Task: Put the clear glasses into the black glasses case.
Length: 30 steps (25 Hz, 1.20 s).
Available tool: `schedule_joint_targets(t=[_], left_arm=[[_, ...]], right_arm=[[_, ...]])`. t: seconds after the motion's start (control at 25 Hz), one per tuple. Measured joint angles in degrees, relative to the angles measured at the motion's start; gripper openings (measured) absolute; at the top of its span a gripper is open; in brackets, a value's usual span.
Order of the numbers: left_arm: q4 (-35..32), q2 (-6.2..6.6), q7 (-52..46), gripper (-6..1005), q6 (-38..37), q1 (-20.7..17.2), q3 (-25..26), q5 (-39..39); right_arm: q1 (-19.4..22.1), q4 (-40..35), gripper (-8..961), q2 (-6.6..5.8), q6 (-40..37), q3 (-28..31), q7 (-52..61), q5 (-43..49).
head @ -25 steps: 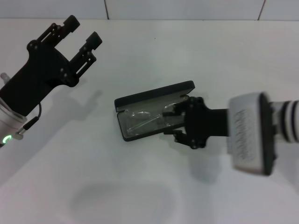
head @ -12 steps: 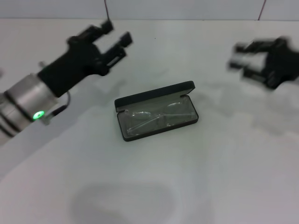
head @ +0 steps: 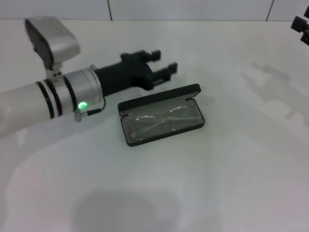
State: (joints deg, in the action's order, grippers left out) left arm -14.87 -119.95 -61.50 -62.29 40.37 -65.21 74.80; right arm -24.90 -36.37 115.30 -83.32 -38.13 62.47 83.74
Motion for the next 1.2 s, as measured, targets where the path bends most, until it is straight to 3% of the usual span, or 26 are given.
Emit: schedule_joint_targets(t=[0.16, 0.76, 1.2], left_arm=[[-0.29, -0.02, -2.32, 697, 0.91, 0.50, -2.91, 0.03], [0.04, -0.12, -3.33, 714, 2.83, -0.92, -3.60, 0.35], [-0.23, -0.16, -3.11, 727, 2.46, -2.05, -11.56, 0.49]], right_arm=[[0.16, 0.06, 429, -0.02, -0.29, -0.23, -0.54, -0.01], [-0.30, 0.12, 433, 0.03, -1.11, -2.08, -0.59, 0.55], [-0.25, -0.12, 436, 0.07, -1.15, -2.70, -0.59, 0.56]])
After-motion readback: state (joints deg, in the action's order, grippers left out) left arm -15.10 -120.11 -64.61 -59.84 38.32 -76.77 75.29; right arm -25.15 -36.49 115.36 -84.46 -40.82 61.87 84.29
